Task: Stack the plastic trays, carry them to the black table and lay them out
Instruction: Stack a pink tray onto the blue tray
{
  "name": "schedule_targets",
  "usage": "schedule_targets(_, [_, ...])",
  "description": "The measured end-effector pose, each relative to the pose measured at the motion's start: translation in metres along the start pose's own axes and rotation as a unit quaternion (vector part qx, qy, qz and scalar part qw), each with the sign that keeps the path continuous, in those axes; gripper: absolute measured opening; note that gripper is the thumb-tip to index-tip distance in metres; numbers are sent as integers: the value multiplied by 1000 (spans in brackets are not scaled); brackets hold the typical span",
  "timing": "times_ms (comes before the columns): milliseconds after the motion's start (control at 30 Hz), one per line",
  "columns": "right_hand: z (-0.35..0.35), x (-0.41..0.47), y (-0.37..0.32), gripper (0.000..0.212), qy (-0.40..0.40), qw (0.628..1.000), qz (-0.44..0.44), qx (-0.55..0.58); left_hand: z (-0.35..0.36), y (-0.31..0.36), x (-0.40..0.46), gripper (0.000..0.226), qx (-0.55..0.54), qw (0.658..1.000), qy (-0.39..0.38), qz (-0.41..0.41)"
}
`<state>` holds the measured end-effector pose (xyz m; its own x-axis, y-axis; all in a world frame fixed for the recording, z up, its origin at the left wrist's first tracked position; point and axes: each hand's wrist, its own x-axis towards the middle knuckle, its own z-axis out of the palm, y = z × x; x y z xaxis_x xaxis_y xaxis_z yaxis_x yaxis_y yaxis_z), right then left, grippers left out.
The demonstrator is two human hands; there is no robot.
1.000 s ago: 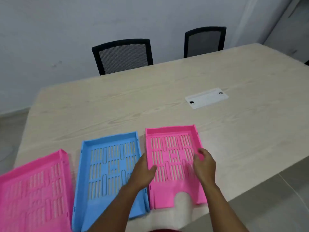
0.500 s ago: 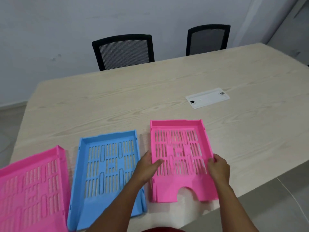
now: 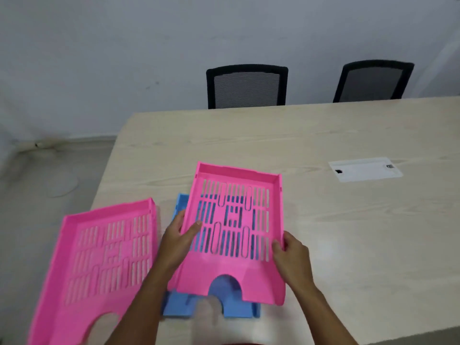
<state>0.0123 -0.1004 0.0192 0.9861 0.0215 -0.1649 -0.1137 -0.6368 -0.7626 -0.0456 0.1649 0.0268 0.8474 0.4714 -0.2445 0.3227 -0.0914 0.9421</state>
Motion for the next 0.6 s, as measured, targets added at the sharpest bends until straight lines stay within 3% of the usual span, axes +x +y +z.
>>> schedule_targets(200, [52, -27, -3, 15, -67, 997, -35, -30, -57, -35, -27, 85, 7, 999, 12, -45])
schedule_targets(267, [56, -31, -3, 17, -62, 997, -31, -36, -58, -45, -30, 75, 1, 999, 4, -50])
schedule_targets(600, [50, -30, -5, 22, -4, 999, -6, -34, -41, -56, -28, 74, -4, 999, -15, -44])
